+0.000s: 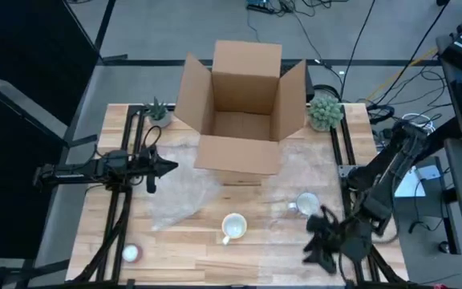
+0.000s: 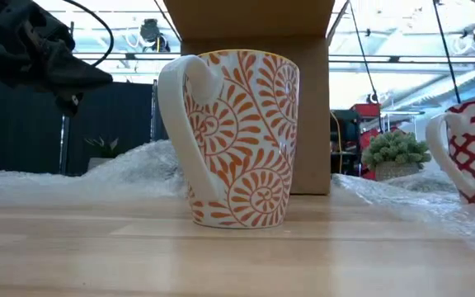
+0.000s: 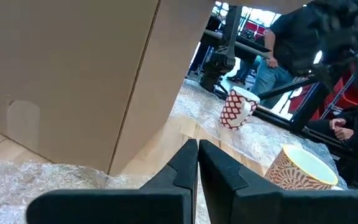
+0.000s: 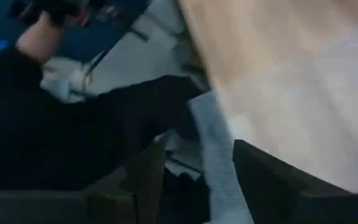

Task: Wrap mug
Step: Wrap the red cup with the bubble wrap

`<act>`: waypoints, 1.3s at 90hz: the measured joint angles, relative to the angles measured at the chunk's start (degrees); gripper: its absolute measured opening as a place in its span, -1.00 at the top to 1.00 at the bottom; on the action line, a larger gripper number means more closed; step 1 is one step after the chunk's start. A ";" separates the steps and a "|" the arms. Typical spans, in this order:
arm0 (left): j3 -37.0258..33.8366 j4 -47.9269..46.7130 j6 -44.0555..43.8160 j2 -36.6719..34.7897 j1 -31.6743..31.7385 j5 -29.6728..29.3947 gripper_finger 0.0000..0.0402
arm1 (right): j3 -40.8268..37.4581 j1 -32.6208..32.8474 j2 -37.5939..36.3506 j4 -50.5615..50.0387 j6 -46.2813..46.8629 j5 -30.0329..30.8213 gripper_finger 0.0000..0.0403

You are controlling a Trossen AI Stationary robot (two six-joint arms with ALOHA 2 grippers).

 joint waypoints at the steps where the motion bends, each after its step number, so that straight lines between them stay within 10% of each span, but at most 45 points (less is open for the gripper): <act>1: 0.00 0.00 -0.01 -0.01 0.00 0.00 0.98 | 0.00 0.09 0.60 0.41 -0.36 -0.02 0.18; 36: 0.00 -0.04 -0.01 -0.01 -0.02 0.00 0.98 | -0.09 2.61 19.73 2.41 -10.99 -3.25 0.33; 93: 0.00 -2.05 0.06 0.00 0.00 0.00 0.98 | 0.24 3.46 30.56 1.35 -22.31 -6.78 0.36; 117: 0.00 -2.01 0.08 0.00 0.00 0.00 0.98 | -0.06 3.37 28.51 -1.18 -19.93 -7.77 0.94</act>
